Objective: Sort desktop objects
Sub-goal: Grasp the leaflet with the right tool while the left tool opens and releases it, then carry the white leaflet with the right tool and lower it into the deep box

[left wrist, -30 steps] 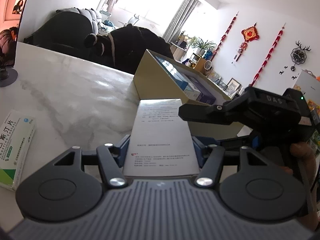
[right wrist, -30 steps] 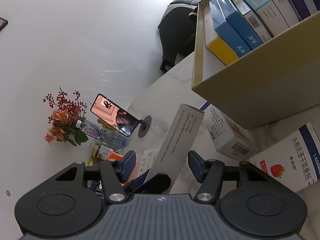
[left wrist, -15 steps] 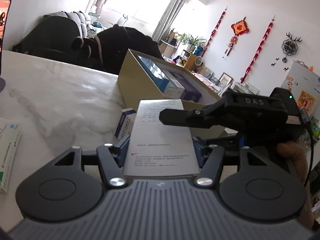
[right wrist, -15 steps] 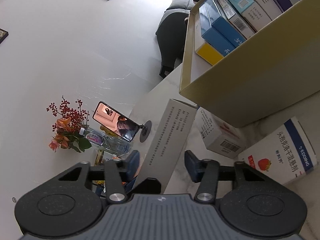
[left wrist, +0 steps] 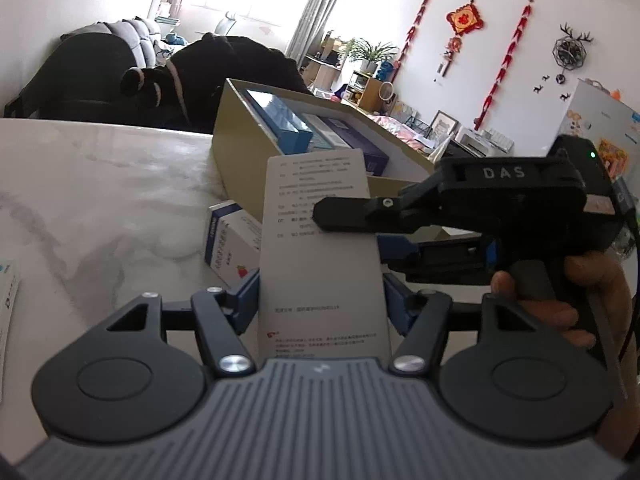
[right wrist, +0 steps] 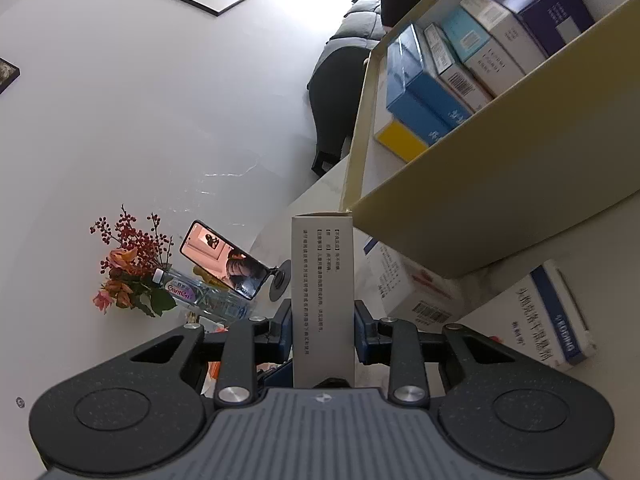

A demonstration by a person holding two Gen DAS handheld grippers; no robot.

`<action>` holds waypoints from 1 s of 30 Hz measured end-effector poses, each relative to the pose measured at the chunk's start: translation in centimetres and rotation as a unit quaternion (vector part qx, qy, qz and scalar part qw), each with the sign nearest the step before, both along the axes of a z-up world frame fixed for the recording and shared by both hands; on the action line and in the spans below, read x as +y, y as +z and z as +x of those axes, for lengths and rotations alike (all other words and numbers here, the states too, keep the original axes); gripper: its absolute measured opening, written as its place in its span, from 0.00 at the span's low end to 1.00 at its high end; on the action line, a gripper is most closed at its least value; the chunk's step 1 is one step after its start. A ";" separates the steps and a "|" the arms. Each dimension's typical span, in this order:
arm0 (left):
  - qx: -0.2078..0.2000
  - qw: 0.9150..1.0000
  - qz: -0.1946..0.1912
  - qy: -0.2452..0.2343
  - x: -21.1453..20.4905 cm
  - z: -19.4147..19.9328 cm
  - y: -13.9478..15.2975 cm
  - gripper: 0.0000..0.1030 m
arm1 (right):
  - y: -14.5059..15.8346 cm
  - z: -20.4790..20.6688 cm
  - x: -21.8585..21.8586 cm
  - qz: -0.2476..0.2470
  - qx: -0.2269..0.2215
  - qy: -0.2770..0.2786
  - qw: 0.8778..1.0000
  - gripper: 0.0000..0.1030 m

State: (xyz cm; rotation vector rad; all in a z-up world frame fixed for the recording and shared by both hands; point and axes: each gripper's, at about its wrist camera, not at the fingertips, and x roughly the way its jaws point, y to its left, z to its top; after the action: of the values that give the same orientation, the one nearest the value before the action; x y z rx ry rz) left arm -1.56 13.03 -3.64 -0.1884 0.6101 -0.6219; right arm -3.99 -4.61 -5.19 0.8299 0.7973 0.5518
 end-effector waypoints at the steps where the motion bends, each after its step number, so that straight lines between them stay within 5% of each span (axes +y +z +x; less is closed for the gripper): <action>1: 0.001 1.000 -0.001 -0.002 -0.1 0.0 0.0 0.65 | 0.1 -0.1 -0.1 -0.005 -0.001 -0.002 1.000 0.32; 7: 0.001 1.000 -0.001 -0.015 -1.0 -0.3 0.3 0.81 | 0.6 -0.5 -1.4 -0.021 -0.011 -0.014 1.000 0.32; 30: -0.010 1.000 -0.021 -0.015 -1.0 -0.3 1.1 0.88 | 4.6 0.2 -5.6 -0.041 -0.042 -0.029 0.998 0.31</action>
State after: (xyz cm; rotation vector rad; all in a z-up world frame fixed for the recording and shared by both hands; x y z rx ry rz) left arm -1.84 12.07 -2.49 -0.2133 0.5815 -0.6656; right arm -3.77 -10.26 -0.62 0.7481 0.7121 0.4959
